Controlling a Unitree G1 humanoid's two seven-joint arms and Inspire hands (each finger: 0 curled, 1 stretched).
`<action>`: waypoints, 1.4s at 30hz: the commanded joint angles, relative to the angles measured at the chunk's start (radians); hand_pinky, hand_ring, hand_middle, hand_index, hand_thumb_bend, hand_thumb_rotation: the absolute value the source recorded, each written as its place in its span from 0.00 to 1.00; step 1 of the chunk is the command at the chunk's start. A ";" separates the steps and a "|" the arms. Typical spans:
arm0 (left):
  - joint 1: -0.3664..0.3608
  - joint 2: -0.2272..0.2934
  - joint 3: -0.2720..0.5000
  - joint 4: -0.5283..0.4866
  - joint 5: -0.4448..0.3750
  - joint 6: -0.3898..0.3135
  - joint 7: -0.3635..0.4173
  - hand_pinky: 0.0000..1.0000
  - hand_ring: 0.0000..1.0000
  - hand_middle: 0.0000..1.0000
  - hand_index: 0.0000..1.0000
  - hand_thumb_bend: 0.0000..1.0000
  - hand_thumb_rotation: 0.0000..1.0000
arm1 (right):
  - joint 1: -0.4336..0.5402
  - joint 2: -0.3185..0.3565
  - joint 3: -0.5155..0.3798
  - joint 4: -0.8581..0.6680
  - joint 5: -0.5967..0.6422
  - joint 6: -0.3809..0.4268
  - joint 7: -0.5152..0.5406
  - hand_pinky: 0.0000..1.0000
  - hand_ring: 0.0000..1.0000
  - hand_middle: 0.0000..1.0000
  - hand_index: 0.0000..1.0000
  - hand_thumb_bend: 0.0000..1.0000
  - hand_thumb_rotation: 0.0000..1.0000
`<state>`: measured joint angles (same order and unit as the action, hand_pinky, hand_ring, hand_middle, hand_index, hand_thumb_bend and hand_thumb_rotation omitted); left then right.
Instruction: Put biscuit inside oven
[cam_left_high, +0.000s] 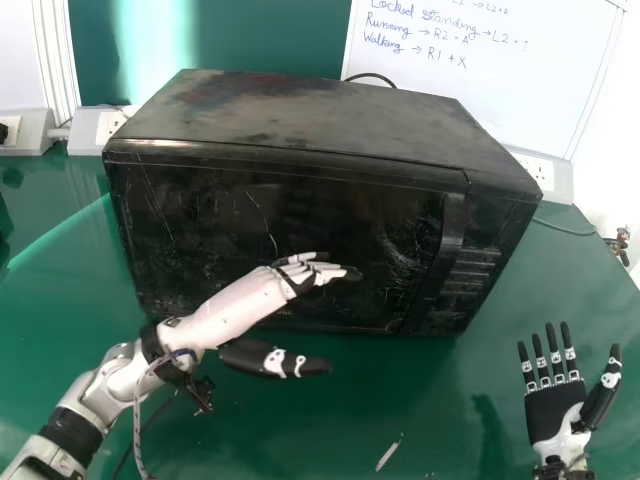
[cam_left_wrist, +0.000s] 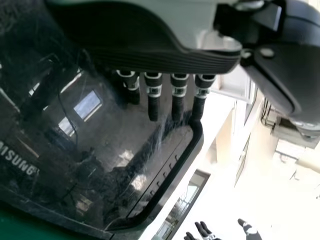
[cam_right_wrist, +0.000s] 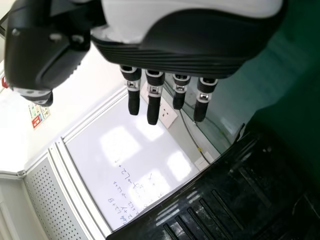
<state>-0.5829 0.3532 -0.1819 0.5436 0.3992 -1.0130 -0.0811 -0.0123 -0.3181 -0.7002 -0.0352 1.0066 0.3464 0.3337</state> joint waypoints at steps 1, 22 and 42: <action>-0.020 -0.005 -0.013 0.019 0.024 0.003 0.011 0.92 0.93 0.95 0.94 0.87 1.00 | 0.013 0.005 -0.003 0.000 -0.002 -0.007 0.012 0.95 0.90 0.91 0.96 0.82 0.84; -0.081 -0.012 -0.037 0.118 0.014 0.050 -0.011 0.90 0.92 0.94 0.93 0.86 1.00 | 0.015 0.000 -0.008 0.005 0.007 0.002 0.015 0.96 0.90 0.91 0.96 0.82 0.82; 0.249 0.093 0.101 -0.296 -0.118 -0.012 -0.020 0.82 0.89 0.92 0.92 0.89 1.00 | -0.001 -0.006 -0.005 0.020 -0.006 -0.004 0.014 0.96 0.90 0.92 0.96 0.82 0.82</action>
<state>-0.3598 0.4394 -0.1072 0.2719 0.2921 -1.0003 -0.1198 -0.0173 -0.3183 -0.7011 -0.0209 1.0068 0.3464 0.3450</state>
